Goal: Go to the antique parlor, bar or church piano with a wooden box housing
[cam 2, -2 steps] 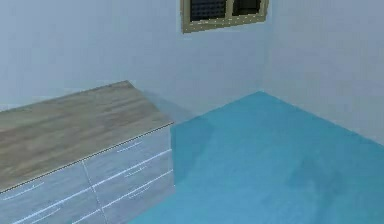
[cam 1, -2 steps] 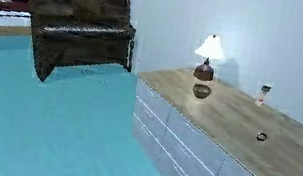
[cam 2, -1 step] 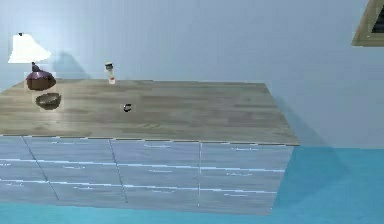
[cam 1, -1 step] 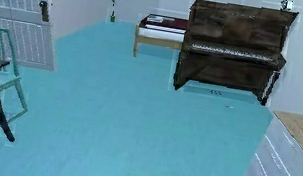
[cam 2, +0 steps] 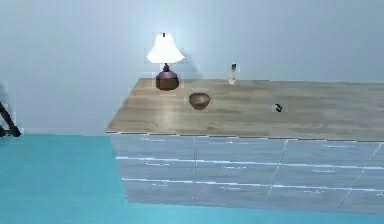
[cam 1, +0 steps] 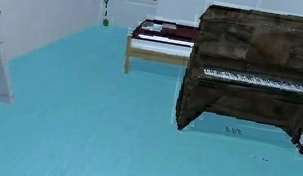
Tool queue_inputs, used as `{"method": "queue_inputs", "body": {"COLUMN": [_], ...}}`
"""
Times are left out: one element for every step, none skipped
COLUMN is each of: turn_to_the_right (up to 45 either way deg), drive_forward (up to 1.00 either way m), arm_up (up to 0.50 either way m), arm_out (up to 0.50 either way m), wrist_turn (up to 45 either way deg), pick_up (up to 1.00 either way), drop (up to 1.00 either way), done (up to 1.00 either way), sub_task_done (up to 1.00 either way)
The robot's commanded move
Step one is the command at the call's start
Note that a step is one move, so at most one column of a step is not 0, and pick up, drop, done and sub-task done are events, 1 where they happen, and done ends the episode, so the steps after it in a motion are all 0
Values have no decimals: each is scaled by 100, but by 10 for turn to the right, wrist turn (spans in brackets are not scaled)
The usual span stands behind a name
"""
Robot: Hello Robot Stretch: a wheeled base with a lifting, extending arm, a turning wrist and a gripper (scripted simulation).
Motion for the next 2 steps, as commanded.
{"method": "queue_inputs", "body": {"turn_to_the_right": [-30,0], "drive_forward": [0,100], "arm_up": [0,0], "arm_out": [0,0], "wrist_turn": [0,0], "pick_up": [0,0], "drop": [0,0], "done": [0,0], "sub_task_done": [0,0]}}
